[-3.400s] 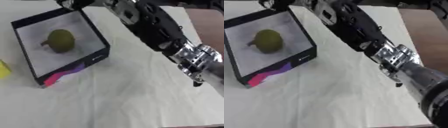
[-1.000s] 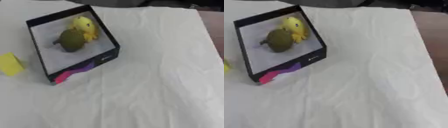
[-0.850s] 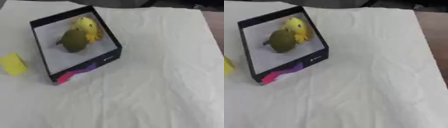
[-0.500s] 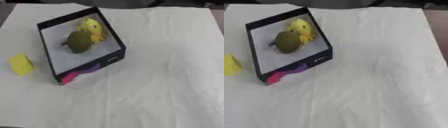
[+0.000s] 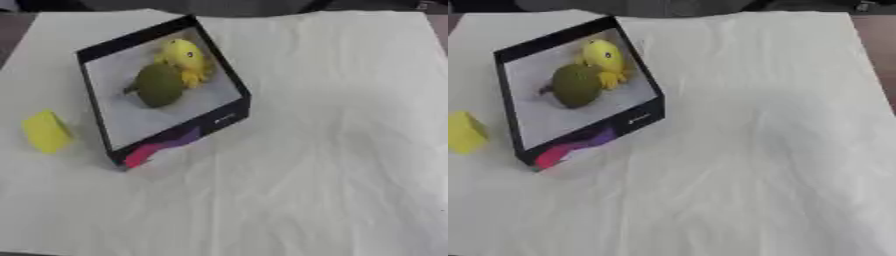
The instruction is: Pick up objects on the table and place them in the box.
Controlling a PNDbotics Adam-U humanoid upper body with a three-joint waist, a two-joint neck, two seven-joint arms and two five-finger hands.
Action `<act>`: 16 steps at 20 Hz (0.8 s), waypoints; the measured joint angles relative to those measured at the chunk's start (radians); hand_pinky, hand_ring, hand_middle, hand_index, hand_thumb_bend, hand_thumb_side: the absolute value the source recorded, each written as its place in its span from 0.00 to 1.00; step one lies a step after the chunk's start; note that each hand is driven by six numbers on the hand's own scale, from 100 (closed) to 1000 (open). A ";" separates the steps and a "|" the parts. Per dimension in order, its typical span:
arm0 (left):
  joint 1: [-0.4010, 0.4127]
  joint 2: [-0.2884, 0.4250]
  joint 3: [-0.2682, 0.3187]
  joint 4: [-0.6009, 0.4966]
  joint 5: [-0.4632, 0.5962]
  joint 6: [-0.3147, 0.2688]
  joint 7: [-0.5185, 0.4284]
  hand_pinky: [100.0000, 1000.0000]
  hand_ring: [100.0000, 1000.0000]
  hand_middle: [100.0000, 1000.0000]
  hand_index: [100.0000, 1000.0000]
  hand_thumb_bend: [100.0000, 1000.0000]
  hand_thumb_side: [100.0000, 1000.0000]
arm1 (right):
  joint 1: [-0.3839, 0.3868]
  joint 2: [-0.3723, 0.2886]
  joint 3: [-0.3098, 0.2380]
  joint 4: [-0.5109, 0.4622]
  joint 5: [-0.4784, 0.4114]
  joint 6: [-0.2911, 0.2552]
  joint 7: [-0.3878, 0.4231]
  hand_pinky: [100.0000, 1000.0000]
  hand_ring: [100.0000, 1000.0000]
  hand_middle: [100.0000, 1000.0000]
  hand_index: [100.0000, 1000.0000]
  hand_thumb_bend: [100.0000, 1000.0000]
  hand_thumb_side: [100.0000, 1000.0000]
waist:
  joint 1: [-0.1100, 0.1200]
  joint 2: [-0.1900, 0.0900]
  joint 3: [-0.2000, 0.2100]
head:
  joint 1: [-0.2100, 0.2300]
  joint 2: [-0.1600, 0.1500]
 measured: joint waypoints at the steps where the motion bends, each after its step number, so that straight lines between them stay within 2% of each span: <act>1: 0.000 0.010 -0.016 -0.005 -0.019 0.018 -0.002 0.87 0.81 0.83 0.90 0.46 0.48 | -0.001 0.000 0.000 0.000 0.000 0.003 0.000 0.91 1.00 0.63 0.87 0.00 0.36 | 0.003 0.000 -0.001 | 0.004 0.000; 4: -0.010 0.031 -0.065 -0.014 -0.069 0.067 -0.003 0.88 0.81 0.82 0.86 0.53 0.46 | -0.006 0.000 0.000 0.000 0.000 0.010 0.001 0.91 1.00 0.63 0.87 0.00 0.37 | 0.006 0.000 -0.008 | 0.018 0.002; 8: -0.049 0.040 -0.125 -0.005 -0.118 0.113 -0.008 0.87 0.80 0.79 0.85 0.57 0.49 | -0.010 0.000 0.001 0.000 -0.004 0.021 0.004 0.91 1.00 0.63 0.87 0.00 0.39 | 0.008 0.000 -0.018 | 0.042 0.006; 16: -0.152 0.033 -0.213 0.106 -0.159 0.151 -0.060 0.87 0.78 0.77 0.86 0.58 0.51 | -0.017 0.000 0.027 0.000 -0.010 0.061 0.016 0.91 1.00 0.62 0.87 0.00 0.43 | 0.011 0.000 -0.037 | 0.075 0.015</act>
